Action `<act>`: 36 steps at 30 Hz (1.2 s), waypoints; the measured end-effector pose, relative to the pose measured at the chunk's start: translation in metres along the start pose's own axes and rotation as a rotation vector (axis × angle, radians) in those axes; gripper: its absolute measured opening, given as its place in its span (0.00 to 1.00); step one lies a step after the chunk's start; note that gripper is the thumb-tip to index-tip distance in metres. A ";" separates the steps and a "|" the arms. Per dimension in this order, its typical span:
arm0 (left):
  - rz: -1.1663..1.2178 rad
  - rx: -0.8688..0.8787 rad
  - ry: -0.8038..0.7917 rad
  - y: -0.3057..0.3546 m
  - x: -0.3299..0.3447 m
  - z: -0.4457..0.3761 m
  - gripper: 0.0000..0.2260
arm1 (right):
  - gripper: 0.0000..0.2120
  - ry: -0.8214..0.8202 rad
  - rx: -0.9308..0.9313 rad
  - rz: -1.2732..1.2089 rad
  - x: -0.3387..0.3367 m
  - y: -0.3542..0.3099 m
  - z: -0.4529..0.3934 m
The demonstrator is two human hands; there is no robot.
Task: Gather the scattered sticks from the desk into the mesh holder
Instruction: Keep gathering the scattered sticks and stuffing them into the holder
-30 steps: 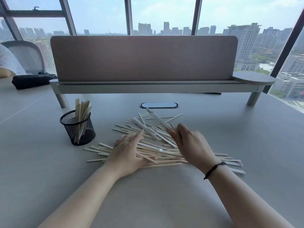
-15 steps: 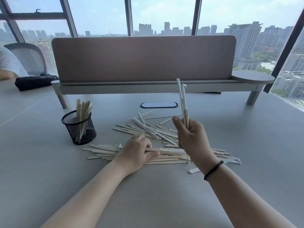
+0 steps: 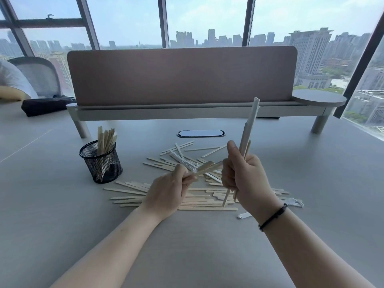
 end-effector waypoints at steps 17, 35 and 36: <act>0.999 -0.394 0.310 0.034 -0.044 -0.003 0.28 | 0.26 -0.201 0.073 0.086 0.025 0.015 0.013; 1.025 -0.467 0.571 0.037 -0.060 -0.004 0.24 | 0.26 -0.153 0.082 0.032 0.024 0.009 0.016; 1.081 -0.431 0.600 0.039 -0.066 -0.006 0.25 | 0.26 -0.156 0.079 0.041 0.024 0.009 0.016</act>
Point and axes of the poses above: each hand's wrist, its own z-axis away from the middle knuckle, its own x-axis out of the palm, y = z × x, the point moved 1 cm from there along -z, towards the middle knuckle, and after that the axes turned 10 degrees about -y, right-handed, at the moved point
